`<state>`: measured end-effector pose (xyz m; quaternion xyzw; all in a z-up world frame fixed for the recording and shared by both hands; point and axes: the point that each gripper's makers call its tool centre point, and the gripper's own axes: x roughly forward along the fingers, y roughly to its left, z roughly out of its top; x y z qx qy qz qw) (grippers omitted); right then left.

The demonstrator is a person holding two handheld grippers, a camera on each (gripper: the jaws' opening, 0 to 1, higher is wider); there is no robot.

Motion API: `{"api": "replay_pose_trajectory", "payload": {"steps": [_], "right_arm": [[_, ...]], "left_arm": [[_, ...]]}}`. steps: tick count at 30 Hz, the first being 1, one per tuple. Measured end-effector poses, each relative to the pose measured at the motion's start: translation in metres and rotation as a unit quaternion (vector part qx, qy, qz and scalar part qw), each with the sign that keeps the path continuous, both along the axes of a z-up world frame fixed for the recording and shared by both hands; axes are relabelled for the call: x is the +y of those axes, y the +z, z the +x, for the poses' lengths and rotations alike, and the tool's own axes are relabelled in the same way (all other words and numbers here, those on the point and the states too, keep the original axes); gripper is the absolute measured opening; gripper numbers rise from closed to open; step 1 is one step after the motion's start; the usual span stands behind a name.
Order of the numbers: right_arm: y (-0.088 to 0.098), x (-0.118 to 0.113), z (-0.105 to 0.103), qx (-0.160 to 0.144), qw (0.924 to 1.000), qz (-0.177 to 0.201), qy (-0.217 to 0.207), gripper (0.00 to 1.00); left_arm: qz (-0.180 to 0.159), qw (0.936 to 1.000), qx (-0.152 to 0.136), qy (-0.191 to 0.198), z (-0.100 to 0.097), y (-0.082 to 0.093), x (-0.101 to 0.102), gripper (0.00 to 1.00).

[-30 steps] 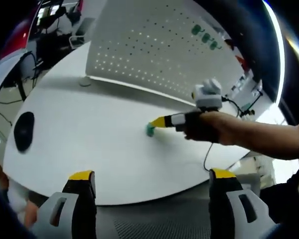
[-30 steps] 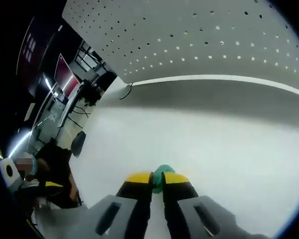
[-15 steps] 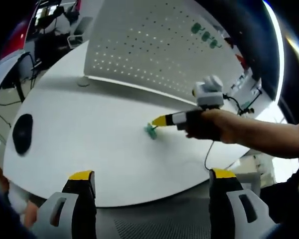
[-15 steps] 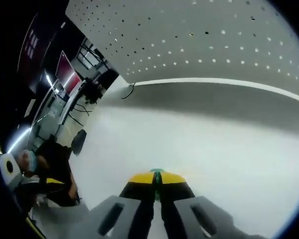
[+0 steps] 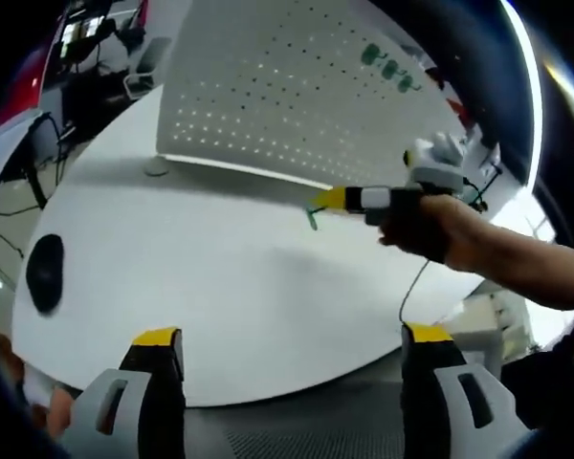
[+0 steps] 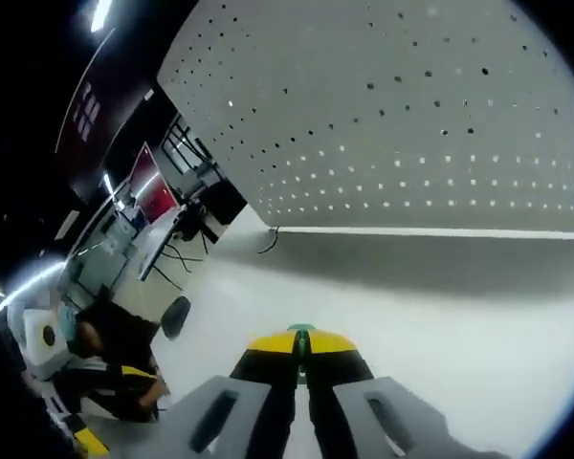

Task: Insert the hook assembly into the mounting plate slot until the hook locks in place.

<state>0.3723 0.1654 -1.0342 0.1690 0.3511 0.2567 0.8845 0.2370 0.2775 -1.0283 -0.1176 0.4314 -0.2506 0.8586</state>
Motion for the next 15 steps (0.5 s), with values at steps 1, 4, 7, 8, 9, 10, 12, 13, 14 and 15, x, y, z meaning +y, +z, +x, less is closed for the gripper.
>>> {"api": "replay_pose_trajectory", "payload": {"steps": [1,4,7,8,9,10,12,13,14,15], "right_arm": [[0.005,0.000,-0.001,-0.006,1.0000,0.004,-0.001,0.00],[0.031,0.005,-0.004,-0.062,0.9979,0.007,0.018,0.00],[0.045,0.011,-0.013,-0.098,0.9941,-0.014,0.046,0.00],[0.049,0.013,-0.016,-0.104,0.9933,-0.011,0.049,0.00],[0.056,0.015,-0.021,-0.108,0.9930,-0.001,0.048,0.00],[0.059,0.016,-0.024,-0.110,0.9927,0.006,0.048,0.00],[0.068,0.019,-0.031,-0.120,0.9914,0.019,0.048,0.00],[0.071,0.021,-0.034,-0.123,0.9910,0.022,0.049,0.00],[0.075,0.023,-0.039,-0.128,0.9901,0.028,0.050,0.00],[0.077,0.025,-0.042,-0.130,0.9896,0.033,0.051,0.00]], "left_arm": [[0.001,1.0000,-0.003,0.001,0.002,0.001,0.000,0.95],[0.001,0.9999,-0.013,0.002,0.010,0.006,-0.003,0.95],[-0.002,0.9999,-0.015,0.002,0.014,0.005,-0.009,0.93],[-0.005,0.9999,-0.015,0.001,0.015,0.005,-0.011,0.93],[-0.008,0.9999,-0.015,0.001,0.016,0.006,-0.015,0.92],[-0.010,0.9998,-0.015,0.001,0.016,0.006,-0.017,0.92],[-0.014,0.9998,-0.015,-0.002,0.018,0.007,-0.023,0.91],[-0.017,0.9997,-0.015,-0.004,0.019,0.008,-0.027,0.91],[-0.019,0.9997,-0.014,-0.005,0.020,0.009,-0.029,0.90],[-0.022,0.9996,-0.014,-0.006,0.021,0.010,-0.031,0.88]]}}
